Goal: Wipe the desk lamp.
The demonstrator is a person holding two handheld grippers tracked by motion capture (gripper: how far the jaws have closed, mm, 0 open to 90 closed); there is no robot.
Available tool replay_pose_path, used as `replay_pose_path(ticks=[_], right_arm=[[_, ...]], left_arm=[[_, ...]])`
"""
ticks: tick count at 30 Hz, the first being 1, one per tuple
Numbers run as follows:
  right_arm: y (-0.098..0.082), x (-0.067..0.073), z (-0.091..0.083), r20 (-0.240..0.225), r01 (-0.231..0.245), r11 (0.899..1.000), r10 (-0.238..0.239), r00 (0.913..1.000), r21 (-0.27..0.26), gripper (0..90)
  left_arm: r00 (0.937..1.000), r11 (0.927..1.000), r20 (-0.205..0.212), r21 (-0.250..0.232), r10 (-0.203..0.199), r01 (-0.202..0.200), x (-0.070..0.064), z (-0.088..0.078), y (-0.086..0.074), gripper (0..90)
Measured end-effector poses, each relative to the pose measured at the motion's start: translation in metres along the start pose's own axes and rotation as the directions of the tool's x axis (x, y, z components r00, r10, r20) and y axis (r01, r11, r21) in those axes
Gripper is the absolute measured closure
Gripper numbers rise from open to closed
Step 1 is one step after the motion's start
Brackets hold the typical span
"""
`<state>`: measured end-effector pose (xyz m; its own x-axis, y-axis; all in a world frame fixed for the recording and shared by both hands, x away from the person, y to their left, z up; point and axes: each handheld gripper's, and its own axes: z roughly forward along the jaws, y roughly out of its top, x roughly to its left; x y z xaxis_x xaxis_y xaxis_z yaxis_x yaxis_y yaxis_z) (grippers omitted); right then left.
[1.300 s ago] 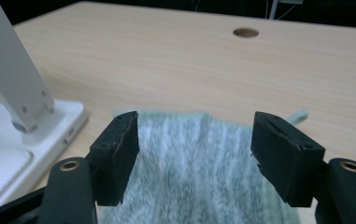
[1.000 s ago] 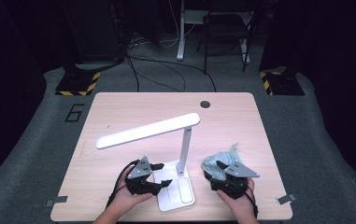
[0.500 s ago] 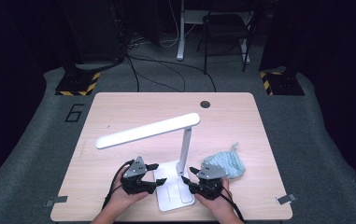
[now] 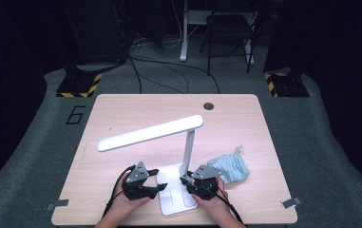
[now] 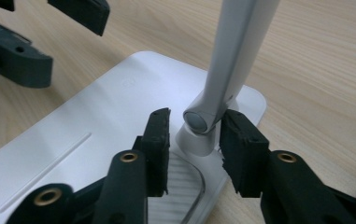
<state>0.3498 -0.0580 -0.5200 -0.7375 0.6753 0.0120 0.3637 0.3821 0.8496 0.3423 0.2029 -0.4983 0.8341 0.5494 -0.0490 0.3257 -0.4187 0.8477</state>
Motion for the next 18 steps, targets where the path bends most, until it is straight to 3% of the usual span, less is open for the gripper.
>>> replay_pose_path(ticks=[7,18], right_arm=[[0.001,-0.003,0.004,0.006,-0.066,0.998,0.066,0.9978,0.007,69.8],[0.007,-0.006,0.010,0.028,-0.059,0.998,0.058,0.9979,0.022,72.3]], left_arm=[[0.9999,1.0000,-0.011,0.000,-0.005,0.005,-0.001,-0.005,-0.004,35.8],[0.9987,0.9990,-0.047,0.041,-0.016,0.018,0.002,-0.006,-0.011,35.7]])
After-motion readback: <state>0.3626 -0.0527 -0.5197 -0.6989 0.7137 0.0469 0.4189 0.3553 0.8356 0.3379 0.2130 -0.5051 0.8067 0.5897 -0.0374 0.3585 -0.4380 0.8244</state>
